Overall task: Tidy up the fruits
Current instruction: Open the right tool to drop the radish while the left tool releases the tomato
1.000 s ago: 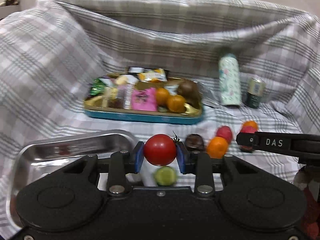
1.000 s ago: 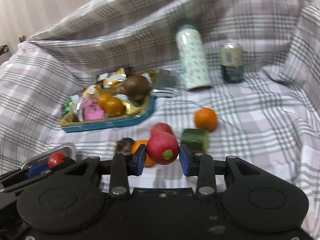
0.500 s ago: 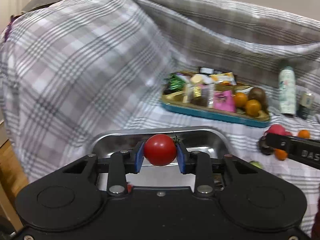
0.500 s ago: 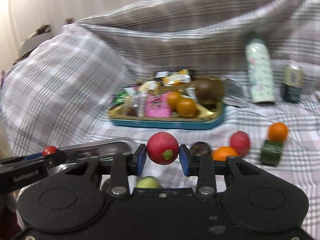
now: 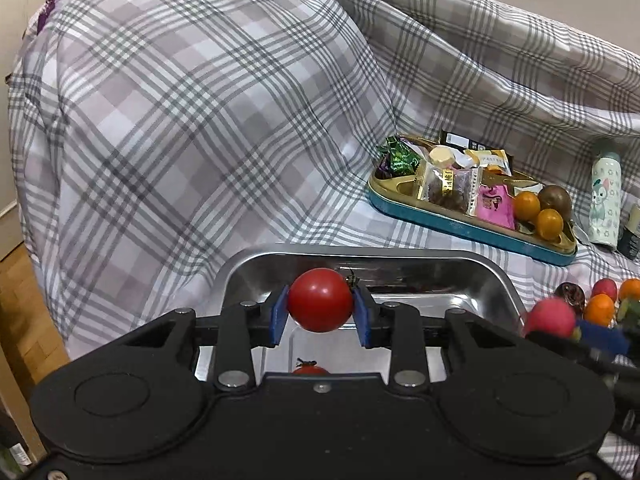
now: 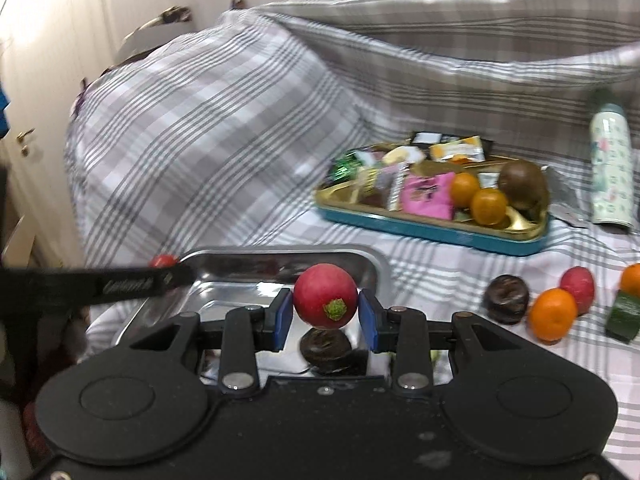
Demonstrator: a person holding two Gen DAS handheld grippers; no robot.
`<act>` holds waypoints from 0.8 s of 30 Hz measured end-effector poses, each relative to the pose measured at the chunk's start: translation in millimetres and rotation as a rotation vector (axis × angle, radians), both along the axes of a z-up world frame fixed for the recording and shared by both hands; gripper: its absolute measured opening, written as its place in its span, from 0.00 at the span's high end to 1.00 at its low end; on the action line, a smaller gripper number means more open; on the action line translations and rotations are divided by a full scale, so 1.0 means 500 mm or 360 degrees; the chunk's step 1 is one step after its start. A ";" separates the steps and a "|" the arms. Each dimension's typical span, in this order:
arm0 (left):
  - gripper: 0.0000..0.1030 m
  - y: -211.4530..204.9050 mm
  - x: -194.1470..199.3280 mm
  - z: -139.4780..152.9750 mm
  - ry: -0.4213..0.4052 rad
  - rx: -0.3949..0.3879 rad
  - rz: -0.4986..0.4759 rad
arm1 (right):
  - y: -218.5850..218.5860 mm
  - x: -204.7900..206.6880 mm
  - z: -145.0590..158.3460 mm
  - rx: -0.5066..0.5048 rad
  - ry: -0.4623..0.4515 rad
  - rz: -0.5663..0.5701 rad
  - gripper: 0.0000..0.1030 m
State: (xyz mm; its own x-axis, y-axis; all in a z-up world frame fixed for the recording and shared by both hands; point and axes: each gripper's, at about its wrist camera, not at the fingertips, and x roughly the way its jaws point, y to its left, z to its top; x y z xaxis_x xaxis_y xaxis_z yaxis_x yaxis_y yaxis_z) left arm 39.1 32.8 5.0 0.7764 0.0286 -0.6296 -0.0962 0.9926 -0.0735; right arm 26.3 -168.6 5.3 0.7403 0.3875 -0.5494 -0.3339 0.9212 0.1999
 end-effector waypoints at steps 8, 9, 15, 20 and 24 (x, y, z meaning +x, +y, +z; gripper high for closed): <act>0.59 -0.008 0.011 -0.013 0.0082 0.0035 -0.0022 | 0.031 0.001 -0.026 -0.0032 0.0079 0.0076 0.64; 0.59 -0.008 0.013 -0.014 0.0095 0.0038 -0.0015 | 0.033 0.003 -0.029 -0.0029 0.0092 0.0077 0.64; 0.58 -0.003 0.014 -0.016 0.0128 0.0016 -0.0009 | 0.033 0.010 -0.035 -0.0009 0.0147 0.0075 0.63; 0.58 -0.006 0.016 -0.018 0.0154 0.0030 -0.0027 | 0.037 0.011 -0.037 0.0004 0.0166 0.0093 0.63; 0.58 -0.011 0.017 -0.020 0.0191 0.0057 -0.0074 | 0.041 0.015 -0.037 0.0000 0.0178 0.0098 0.62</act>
